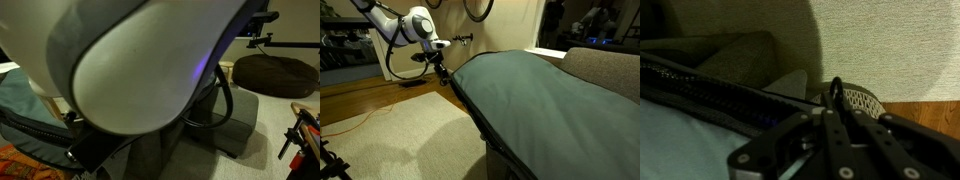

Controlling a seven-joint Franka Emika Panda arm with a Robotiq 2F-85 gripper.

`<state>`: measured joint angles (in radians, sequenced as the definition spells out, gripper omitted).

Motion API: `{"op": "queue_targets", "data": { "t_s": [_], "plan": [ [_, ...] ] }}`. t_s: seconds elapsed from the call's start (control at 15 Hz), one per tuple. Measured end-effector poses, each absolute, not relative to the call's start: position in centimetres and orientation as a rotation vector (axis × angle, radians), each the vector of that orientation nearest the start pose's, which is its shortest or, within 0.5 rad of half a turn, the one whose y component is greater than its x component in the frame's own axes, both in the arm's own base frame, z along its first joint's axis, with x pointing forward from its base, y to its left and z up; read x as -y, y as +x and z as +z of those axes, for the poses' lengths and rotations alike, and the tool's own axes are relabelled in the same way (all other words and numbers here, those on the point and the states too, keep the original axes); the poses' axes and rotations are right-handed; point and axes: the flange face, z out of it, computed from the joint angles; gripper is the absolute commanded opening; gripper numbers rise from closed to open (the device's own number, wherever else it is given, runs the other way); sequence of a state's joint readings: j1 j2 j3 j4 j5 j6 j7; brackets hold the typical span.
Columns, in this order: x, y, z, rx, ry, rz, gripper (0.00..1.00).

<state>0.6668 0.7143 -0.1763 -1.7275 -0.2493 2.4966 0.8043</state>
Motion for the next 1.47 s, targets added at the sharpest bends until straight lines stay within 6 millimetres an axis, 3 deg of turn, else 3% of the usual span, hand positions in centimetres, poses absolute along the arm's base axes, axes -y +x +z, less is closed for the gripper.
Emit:
{"op": "queue_targets", "data": {
  "t_s": [1.47],
  "plan": [
    [-34.6,60.7,18.4,-0.288,-3.348,-0.242,0.07]
  ]
}}
